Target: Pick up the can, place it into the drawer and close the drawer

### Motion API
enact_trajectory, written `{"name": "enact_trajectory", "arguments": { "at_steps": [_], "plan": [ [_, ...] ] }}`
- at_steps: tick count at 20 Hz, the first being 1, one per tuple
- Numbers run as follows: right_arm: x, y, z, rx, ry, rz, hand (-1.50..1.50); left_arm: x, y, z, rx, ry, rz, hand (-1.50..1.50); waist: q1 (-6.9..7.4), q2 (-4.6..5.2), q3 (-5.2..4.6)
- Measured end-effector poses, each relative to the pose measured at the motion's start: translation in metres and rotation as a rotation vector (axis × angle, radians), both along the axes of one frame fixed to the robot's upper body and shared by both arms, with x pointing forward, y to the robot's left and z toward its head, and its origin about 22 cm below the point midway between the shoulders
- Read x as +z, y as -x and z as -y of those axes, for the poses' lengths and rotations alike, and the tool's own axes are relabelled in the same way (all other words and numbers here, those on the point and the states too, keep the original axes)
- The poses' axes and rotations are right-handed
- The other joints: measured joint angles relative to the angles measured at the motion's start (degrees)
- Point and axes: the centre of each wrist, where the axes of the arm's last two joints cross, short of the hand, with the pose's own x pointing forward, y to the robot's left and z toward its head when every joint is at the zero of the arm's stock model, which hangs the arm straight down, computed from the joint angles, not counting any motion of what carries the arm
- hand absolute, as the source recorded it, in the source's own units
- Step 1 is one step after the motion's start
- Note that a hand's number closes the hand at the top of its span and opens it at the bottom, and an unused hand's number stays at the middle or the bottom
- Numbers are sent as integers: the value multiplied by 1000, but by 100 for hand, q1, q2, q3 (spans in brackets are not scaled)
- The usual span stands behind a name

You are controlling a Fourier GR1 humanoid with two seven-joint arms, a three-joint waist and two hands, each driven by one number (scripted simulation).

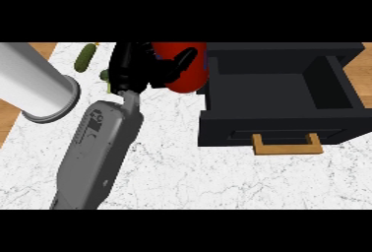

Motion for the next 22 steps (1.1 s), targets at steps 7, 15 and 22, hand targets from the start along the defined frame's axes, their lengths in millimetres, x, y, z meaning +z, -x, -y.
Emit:
{"name": "enact_trajectory", "arguments": {
  "at_steps": [7,15,22],
  "plan": [
    [0,-7,-1,7,-5,-2,-150,31,-16,39,3,-18,2,150,-34,10,1],
    [-5,-16,-3,18,-8,8,-150,48,-32,72,-7,-38,1,150,-87,24,2],
    [0,-16,-7,28,-8,16,-150,55,-43,94,-5,-63,-11,150,-146,31,3]
  ]
}}
